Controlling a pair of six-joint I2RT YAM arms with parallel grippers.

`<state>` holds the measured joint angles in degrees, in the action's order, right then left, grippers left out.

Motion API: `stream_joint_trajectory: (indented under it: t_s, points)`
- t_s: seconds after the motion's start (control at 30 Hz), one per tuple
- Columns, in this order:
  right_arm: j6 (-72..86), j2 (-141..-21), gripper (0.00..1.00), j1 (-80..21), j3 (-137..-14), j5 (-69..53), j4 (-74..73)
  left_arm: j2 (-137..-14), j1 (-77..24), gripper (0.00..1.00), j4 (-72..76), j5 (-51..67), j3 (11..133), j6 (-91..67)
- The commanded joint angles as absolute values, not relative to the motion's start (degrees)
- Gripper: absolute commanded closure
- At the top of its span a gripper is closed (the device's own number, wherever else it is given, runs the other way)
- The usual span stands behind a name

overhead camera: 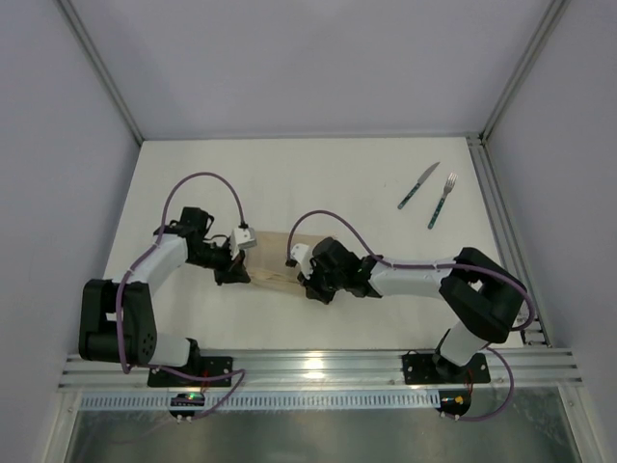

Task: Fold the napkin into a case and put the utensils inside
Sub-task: Fold the lower triangle-folded napkin at the center of the board.

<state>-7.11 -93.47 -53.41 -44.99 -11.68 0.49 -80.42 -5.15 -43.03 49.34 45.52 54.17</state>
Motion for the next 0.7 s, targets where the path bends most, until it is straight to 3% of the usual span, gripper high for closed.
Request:
stream_joint_trajectory:
  t_s: [0.0,0.13,0.33,0.43,0.57,0.67]
  points:
    - [-5.89,-90.79,0.96,-53.09,-46.22,-22.37,-10.80,-77.79,-3.87,1.00,-50.26,47.29,47.11,56.34]
    - [-5.89,-95.17,0.96,-50.29,-51.22,-35.05,-15.20,-78.31,-3.52,1.00,-53.35,48.43,48.34,53.88]
    - [-4.05,-102.03,0.96,-43.78,-55.80,-43.76,-14.68,-84.63,2.00,0.99,-52.74,51.76,53.86,46.52]
    - [-1.06,-103.79,0.91,-39.47,-56.51,-47.89,-12.05,-89.55,2.99,0.96,-50.80,51.68,56.59,42.11]
    - [1.58,-108.53,0.79,-37.18,-57.74,-48.52,-9.67,-94.56,2.81,0.96,-48.96,50.81,59.58,37.18]
    - [2.63,-109.34,0.61,-36.65,-58.18,-47.73,-9.67,-97.29,2.90,0.98,-48.52,49.84,60.38,35.69]
